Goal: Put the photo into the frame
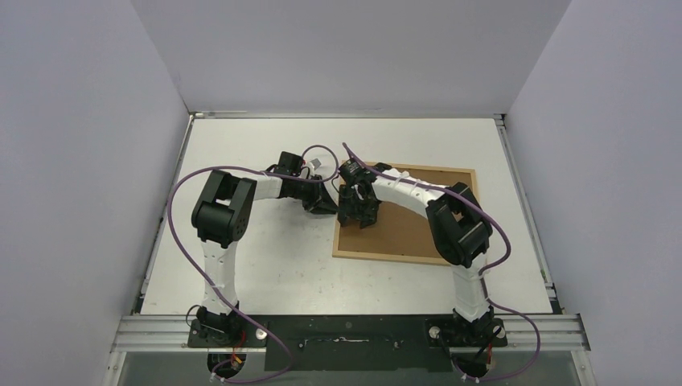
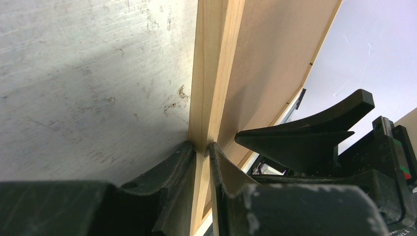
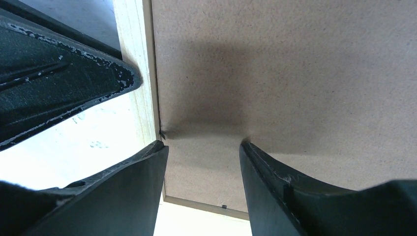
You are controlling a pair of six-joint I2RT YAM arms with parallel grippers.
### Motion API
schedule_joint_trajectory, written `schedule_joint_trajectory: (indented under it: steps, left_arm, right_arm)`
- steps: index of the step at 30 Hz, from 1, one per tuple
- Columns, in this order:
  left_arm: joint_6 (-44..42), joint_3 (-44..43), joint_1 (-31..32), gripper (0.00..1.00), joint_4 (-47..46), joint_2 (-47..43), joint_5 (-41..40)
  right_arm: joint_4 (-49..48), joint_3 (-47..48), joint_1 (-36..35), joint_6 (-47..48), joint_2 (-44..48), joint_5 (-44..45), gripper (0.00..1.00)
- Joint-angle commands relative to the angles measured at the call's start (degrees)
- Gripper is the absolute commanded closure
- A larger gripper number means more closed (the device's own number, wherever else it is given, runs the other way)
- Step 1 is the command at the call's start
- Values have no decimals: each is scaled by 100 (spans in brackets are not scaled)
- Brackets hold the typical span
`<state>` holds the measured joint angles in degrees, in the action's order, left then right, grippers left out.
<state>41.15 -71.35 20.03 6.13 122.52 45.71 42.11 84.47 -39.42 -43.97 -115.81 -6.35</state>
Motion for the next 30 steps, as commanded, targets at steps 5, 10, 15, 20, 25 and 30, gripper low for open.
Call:
schedule_joint_trajectory:
  steps: [5, 10, 15, 20, 25, 30]
  left_arm:
    - [-307, -19, 45, 84, 235, 327, -572]
    - [-326, 14, 23, 84, 229, 336, -550]
    - [-322, 15, 3, 84, 239, 343, -541]
    - [-285, 56, -55, 84, 225, 279, -537]
    - [-250, 155, -167, 84, 199, 120, -462]
    - [-254, 243, -241, 84, 161, -26, -437]
  right_arm:
    - [-169, 107, 101, 224, -925, 596, 44]
    - [56, 294, 92, 211, -1137, 841, 44]
    - [383, 595, 39, 216, -1412, 1143, 46]
    - [714, 922, -85, 203, -1711, 1437, 47]
    - [1018, 1179, -171, 96, -2042, 1690, 48]
    - [984, 1185, -180, 80, -2042, 1685, 52]
